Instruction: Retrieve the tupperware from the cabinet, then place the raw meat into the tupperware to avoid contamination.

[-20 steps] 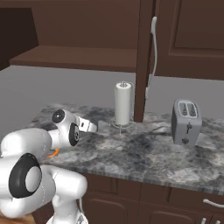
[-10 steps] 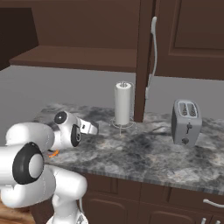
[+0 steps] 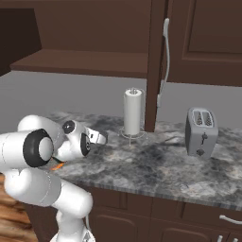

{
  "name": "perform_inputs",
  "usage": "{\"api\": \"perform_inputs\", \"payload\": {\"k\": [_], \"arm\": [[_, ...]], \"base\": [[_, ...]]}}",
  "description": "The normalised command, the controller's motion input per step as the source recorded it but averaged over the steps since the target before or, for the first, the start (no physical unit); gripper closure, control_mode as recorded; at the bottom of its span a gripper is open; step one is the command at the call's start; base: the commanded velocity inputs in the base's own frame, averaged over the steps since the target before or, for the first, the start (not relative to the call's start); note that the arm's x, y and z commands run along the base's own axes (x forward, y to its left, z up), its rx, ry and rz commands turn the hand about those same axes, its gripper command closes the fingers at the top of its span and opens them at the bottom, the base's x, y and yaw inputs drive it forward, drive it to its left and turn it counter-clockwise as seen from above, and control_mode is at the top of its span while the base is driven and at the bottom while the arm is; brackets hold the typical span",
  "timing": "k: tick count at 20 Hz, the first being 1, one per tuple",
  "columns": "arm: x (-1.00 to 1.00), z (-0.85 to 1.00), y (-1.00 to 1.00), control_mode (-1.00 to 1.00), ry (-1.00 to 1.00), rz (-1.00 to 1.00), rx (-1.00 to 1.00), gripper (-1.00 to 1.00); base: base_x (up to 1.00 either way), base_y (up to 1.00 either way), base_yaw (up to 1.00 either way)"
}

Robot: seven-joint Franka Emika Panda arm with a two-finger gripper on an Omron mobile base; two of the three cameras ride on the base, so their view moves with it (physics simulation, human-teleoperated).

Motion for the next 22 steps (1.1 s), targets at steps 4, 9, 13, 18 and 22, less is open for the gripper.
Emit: {"api": "perform_inputs", "payload": {"k": [4,9,13,18,22], "arm": [[0.07,-0.43,0.05,-1.00,-0.09,0.00,0.07,1.00],[-0.01,-0.14,0.00,-1.00,0.00,0.00,0.07,1.00],[-0.09,-0.38,0.02,-1.00,0.04,0.00,0.00,1.00],[-0.02,-0.08,0.00,-1.00,0.00,0.00,0.00,1.00],[-0.37,-0.02,0.00,-1.00,0.01,0.02,0.00,1.00]], "base": [[0.00,0.00,0.00],[0.00,0.00,0.00],[0.00,0.00,0.00],[0.00,0.00,0.00],[0.00,0.00,0.00]]}}
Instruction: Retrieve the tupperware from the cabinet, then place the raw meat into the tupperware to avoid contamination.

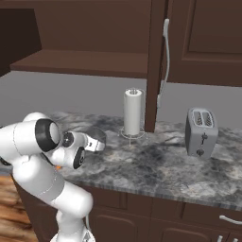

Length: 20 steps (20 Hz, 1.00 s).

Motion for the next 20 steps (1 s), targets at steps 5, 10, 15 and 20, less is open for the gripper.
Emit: {"api": "perform_inputs", "payload": {"k": [5,10,15,20], "arm": [[-0.38,-0.02,0.00,-1.00,0.00,0.02,0.00,1.00],[0.00,0.00,0.00,-1.00,0.00,0.00,0.00,-1.00],[0.00,0.00,-0.06,-1.00,0.00,0.00,0.01,-1.00],[-0.09,0.07,-0.15,-1.00,0.05,0.00,0.05,-1.00]], "base": [[0.00,0.00,0.00],[0.00,0.00,0.00],[0.00,0.00,0.00],[0.00,0.00,0.00]]}}
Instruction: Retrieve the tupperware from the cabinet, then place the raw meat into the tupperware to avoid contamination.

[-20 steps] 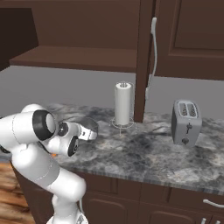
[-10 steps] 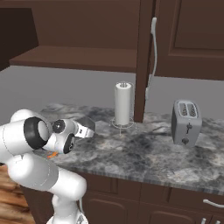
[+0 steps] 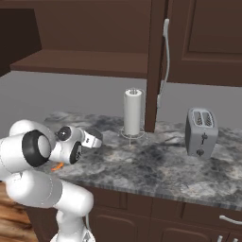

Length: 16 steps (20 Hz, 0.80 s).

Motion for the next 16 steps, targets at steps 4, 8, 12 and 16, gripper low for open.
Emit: {"api": "perform_inputs", "payload": {"k": [4,8,12,16], "arm": [[-0.45,0.43,-0.20,-1.00,0.10,0.00,0.09,-1.00],[-0.52,0.60,-0.12,-1.00,0.06,0.01,0.07,-1.00],[-0.41,0.69,-0.06,-1.00,0.08,0.04,0.05,-1.00],[-0.77,0.09,0.00,-1.00,0.05,0.13,0.00,-1.00]], "base": [[0.00,0.00,0.00],[0.00,0.00,0.00],[0.00,0.00,0.00],[0.00,0.00,0.00]]}}
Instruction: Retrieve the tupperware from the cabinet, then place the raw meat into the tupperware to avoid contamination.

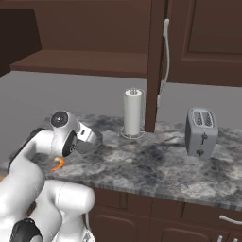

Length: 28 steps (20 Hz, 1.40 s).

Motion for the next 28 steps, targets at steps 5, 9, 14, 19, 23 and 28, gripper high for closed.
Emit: {"api": "perform_inputs", "payload": {"k": [5,9,14,19,23,28], "arm": [[-0.60,-0.35,0.20,-1.00,0.00,0.21,0.00,-1.00],[-0.24,-0.31,0.46,-1.00,0.05,0.19,0.00,-1.00],[-0.15,-0.23,0.63,-1.00,0.10,0.16,-0.04,-1.00],[-0.02,-0.21,0.63,-1.00,0.17,0.12,-0.13,-1.00],[0.00,-0.04,0.19,-1.00,0.03,0.04,-0.05,-1.00],[-0.03,-0.29,0.00,-1.00,0.04,0.00,0.00,-1.00]], "base": [[0.00,0.00,0.00],[0.00,0.00,0.00],[0.00,0.00,0.00],[0.00,0.00,0.00],[0.00,0.00,0.00],[0.00,0.00,0.00]]}}
